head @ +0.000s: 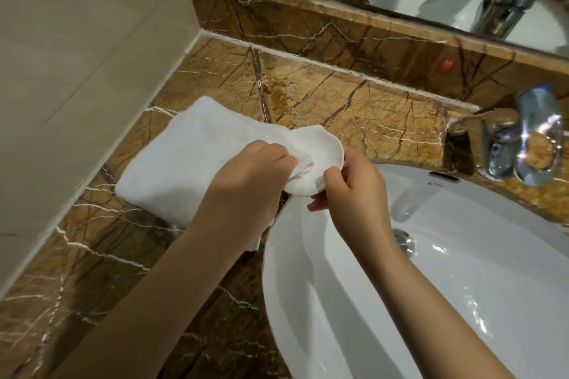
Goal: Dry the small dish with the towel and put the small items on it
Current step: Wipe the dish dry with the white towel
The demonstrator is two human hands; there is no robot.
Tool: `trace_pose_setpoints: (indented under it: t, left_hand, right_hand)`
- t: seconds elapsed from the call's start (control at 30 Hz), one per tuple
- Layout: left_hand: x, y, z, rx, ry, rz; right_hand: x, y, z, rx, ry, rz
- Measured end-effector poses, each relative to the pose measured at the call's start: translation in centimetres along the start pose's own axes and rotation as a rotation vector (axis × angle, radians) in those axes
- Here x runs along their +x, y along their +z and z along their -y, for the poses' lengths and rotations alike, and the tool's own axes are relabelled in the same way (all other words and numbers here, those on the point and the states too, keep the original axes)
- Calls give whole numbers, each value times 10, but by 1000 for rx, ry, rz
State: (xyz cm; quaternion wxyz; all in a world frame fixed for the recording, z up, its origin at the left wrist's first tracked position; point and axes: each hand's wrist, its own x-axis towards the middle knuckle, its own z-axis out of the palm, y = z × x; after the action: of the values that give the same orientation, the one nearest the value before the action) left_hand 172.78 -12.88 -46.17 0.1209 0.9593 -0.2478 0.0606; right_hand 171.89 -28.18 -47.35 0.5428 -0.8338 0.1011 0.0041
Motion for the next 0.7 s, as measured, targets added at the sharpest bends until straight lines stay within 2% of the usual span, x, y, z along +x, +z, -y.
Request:
trace_pose_setpoints:
  t: [0.07, 0.2, 0.3, 0.37, 0.5, 0.7]
  left_hand:
    - [-4, 0, -5, 9, 3, -54]
    - [-8, -6, -14, -22, -36, -45]
    - [-12, -13, -14, -109, -36, -133]
    - [-16, -14, -16, -154, -77, -178]
    - [-21, -7, -29, -157, -232, -149]
    - [-13, 5, -24, -105, -327, -142]
  right_hand:
    - [1, -3, 1, -1, -7, -4]
    - [8, -6, 4, 25, -8, 32]
    - [18, -4, 7, 49, -25, 63]
    - [23, -4, 4, 98, 16, 75]
    - [31, -13, -3, 209, 146, 53]
    - [46, -29, 19, 267, 42, 14]
